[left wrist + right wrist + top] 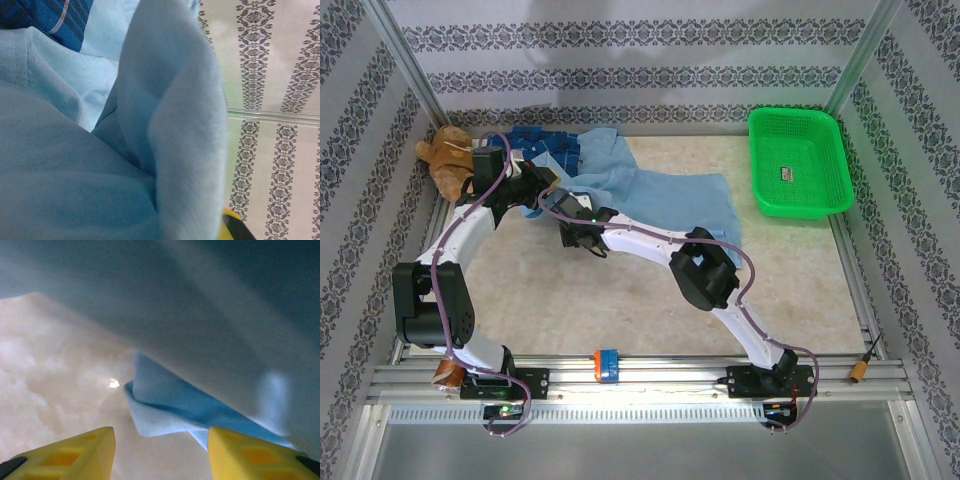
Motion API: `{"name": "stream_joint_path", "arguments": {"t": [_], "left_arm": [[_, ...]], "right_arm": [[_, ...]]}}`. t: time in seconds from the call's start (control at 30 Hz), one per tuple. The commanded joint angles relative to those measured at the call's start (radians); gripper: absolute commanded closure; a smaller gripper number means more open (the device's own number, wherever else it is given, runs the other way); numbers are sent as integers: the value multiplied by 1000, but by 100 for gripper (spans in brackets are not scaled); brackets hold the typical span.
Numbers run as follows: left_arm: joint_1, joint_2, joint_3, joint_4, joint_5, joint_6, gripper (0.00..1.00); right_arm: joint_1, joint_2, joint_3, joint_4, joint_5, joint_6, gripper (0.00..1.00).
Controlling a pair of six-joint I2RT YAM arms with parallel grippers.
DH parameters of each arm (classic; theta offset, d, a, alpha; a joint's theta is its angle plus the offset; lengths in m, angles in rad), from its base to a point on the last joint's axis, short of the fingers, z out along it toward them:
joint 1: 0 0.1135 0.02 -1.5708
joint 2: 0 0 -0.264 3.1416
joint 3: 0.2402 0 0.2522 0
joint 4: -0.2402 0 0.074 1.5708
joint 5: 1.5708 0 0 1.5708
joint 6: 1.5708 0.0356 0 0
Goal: Fold and stack the long sleeve shirts
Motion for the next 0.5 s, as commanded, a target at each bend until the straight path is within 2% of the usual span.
{"name": "stream_joint_path", "arguments": {"t": [0.0, 0.13, 0.23, 0.27, 0.37, 0.47], "left_arm": [[-9, -14, 27, 28, 18, 16, 93], [-9, -10, 23, 23, 13, 24, 93], [-7, -10, 21, 15, 9, 34, 93], [-7, -10, 21, 8, 7, 42, 94], [-3, -10, 19, -2, -2, 56, 94], [0, -8, 9, 6, -6, 55, 94]], "right_arm": [[-22, 71, 65, -102, 11, 1, 48], [-32, 115, 119, -153, 10, 18, 51], [-33, 116, 103, -159, -1, 24, 58], [-32, 111, 91, -157, -7, 25, 62], [-33, 70, 8, -132, -19, 44, 83], [-33, 9, -83, -83, -30, 55, 97]]}}
